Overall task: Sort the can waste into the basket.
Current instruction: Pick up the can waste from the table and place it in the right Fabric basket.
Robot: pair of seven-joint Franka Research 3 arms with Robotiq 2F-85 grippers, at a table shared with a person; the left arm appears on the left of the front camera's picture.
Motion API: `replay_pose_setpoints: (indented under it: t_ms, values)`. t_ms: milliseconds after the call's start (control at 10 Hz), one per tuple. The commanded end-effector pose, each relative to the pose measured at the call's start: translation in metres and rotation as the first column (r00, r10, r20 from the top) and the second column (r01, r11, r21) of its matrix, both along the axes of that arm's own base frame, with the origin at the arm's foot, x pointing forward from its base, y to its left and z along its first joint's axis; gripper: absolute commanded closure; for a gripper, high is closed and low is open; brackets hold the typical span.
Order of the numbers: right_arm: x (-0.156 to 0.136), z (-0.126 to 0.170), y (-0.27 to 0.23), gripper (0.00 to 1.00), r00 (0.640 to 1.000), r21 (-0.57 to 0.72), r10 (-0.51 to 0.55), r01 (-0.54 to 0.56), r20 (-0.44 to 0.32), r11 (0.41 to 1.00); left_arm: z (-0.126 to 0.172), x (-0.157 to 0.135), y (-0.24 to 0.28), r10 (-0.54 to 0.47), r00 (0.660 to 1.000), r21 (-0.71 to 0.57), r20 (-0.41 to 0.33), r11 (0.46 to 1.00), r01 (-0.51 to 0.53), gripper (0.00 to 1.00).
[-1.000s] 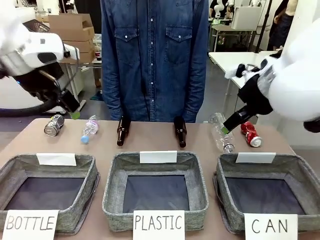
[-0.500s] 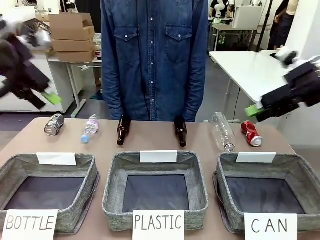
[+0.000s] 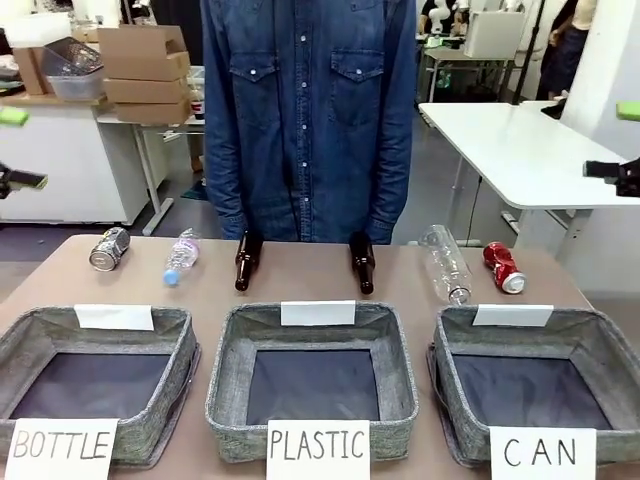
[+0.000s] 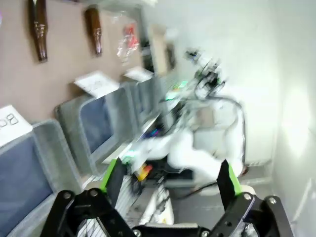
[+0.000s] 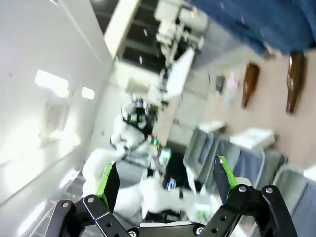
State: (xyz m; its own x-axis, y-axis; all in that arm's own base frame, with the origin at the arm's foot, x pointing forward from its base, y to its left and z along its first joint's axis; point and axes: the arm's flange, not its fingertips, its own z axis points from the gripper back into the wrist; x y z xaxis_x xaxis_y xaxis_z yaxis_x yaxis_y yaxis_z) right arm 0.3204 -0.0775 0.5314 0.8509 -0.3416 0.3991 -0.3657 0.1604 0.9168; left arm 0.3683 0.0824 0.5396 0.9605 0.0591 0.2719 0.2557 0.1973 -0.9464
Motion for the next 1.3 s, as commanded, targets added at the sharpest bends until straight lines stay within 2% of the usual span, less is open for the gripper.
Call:
replay_pose_setpoints:
  t_ms: [0,100,700,800,1000,1100,1200]
  values:
    - [-0.010,0.001,-0.006,0.00,0.996,-0.043,0.075,-0.077,-0.043,0.996,0.006,-0.002,-0.003,0.369,0.929,-0.028,-0.028,0.929,-0.370,0.00]
    - [-0.010,0.001,-0.006,0.00,0.996,-0.043,0.075,-0.077,-0.043,0.996,0.000,0.000,0.000,0.000,1.000,0.000,0.000,1.000,0.000,0.00]
    - [-0.010,0.001,-0.006,0.00,0.996,-0.043,0.075,-0.077,-0.043,0.996,0.000,0.000,0.000,0.000,1.000,0.000,0.000,1.000,0.000,0.00]
    - [-0.010,0.001,-0.006,0.00,0.996,-0.043,0.075,-0.077,-0.043,0.996,0.001,-0.001,-0.008,0.013,1.000,-0.012,-0.022,1.000,-0.013,0.00]
    - [-0.010,0.001,-0.006,0.00,0.996,-0.043,0.075,-0.077,-0.043,0.996,0.008,0.003,0.014,0.080,0.995,0.135,-0.052,0.988,-0.072,0.00]
    - [-0.010,0.001,-0.006,0.00,0.996,-0.043,0.075,-0.077,-0.043,0.996,0.004,0.008,0.020,0.136,0.991,0.274,-0.014,0.953,-0.127,0.00]
    - [-0.010,0.001,-0.006,0.00,0.996,-0.043,0.075,-0.077,-0.043,0.996,-0.002,0.017,0.024,0.256,0.962,0.507,0.092,0.820,-0.266,0.00]
